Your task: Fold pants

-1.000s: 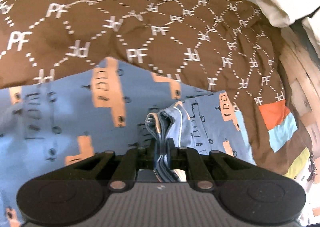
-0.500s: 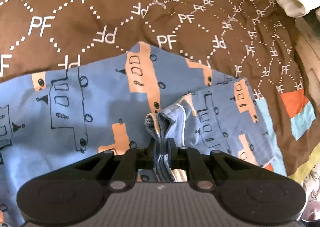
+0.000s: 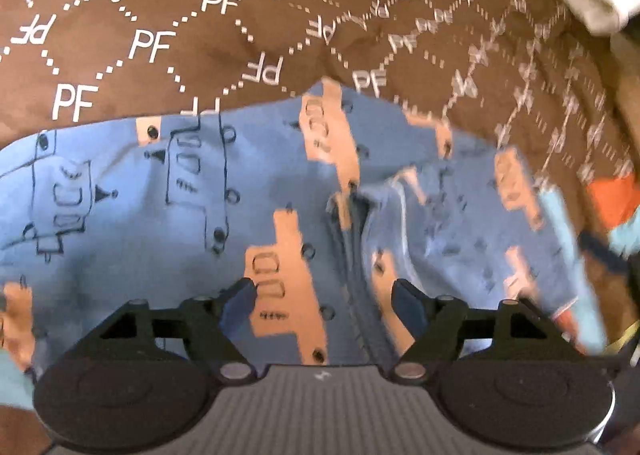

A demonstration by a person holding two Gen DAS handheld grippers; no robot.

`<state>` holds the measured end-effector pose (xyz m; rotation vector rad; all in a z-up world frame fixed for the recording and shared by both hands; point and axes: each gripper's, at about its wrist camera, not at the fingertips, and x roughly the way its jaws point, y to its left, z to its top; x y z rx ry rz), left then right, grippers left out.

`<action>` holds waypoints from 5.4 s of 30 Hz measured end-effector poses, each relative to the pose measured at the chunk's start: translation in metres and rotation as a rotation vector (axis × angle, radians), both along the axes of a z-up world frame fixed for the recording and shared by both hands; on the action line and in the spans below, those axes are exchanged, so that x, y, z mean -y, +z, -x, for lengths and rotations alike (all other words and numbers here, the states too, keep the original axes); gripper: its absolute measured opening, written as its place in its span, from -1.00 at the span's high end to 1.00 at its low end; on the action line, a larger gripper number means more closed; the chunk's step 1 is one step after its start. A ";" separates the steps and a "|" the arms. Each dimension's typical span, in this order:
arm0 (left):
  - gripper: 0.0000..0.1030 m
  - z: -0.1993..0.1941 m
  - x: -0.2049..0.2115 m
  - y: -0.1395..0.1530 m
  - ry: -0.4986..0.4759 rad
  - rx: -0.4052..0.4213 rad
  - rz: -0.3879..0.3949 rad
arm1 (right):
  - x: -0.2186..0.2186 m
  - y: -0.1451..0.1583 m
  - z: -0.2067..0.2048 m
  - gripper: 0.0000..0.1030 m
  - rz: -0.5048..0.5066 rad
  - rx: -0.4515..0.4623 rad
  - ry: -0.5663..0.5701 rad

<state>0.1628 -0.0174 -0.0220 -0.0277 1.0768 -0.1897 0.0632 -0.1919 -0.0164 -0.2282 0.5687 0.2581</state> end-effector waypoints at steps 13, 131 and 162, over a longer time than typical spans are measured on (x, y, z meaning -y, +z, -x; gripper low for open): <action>-0.73 0.066 -0.032 0.029 0.105 0.298 0.005 | 0.009 -0.002 -0.007 -0.98 -0.101 0.003 -0.027; 0.90 0.085 0.136 0.009 -0.499 0.426 -0.165 | 0.101 0.008 -0.088 0.58 -0.619 -0.208 0.077; -0.93 0.044 0.058 -0.005 0.173 0.215 -0.104 | 0.102 0.004 -0.047 -0.96 -0.412 -0.190 -0.182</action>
